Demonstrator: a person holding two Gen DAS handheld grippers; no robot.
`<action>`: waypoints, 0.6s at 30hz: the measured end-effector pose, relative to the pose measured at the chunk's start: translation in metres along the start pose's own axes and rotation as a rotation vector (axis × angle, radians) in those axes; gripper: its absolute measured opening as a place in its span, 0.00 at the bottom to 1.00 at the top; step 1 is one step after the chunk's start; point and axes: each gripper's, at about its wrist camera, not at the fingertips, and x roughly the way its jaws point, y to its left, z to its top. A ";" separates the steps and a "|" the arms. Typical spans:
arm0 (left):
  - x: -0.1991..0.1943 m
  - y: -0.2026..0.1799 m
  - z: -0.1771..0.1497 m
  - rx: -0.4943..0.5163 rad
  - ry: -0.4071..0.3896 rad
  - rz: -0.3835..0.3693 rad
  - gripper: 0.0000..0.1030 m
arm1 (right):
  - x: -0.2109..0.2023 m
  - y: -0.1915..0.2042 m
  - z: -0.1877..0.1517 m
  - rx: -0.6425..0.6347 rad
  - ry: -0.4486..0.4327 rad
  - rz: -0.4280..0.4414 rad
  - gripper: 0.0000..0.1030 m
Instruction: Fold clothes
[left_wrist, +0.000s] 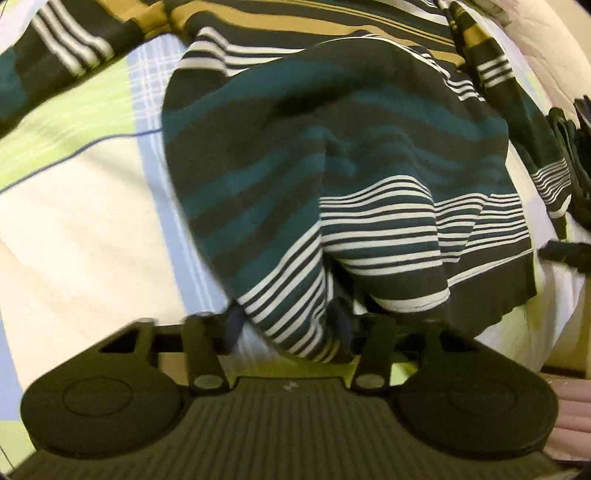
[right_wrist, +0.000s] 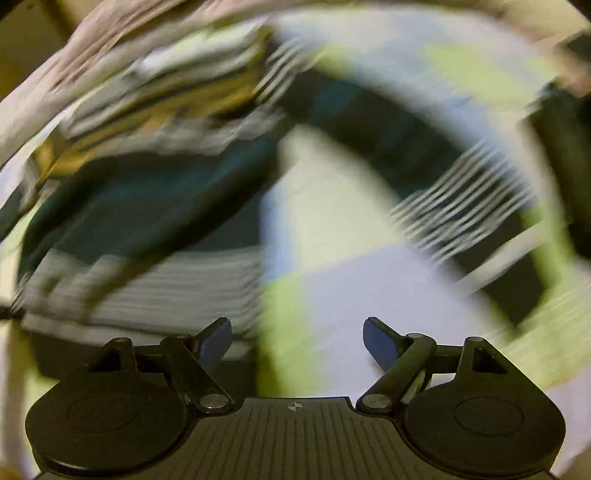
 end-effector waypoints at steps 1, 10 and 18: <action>-0.005 -0.002 0.000 0.012 -0.007 -0.006 0.12 | 0.009 0.006 -0.005 -0.010 0.021 0.020 0.76; -0.133 0.021 -0.023 0.094 -0.091 0.011 0.09 | -0.038 -0.014 0.015 -0.148 0.079 -0.006 0.01; -0.114 -0.019 -0.086 0.119 0.038 -0.028 0.09 | -0.064 -0.010 -0.019 -0.223 0.178 -0.061 0.01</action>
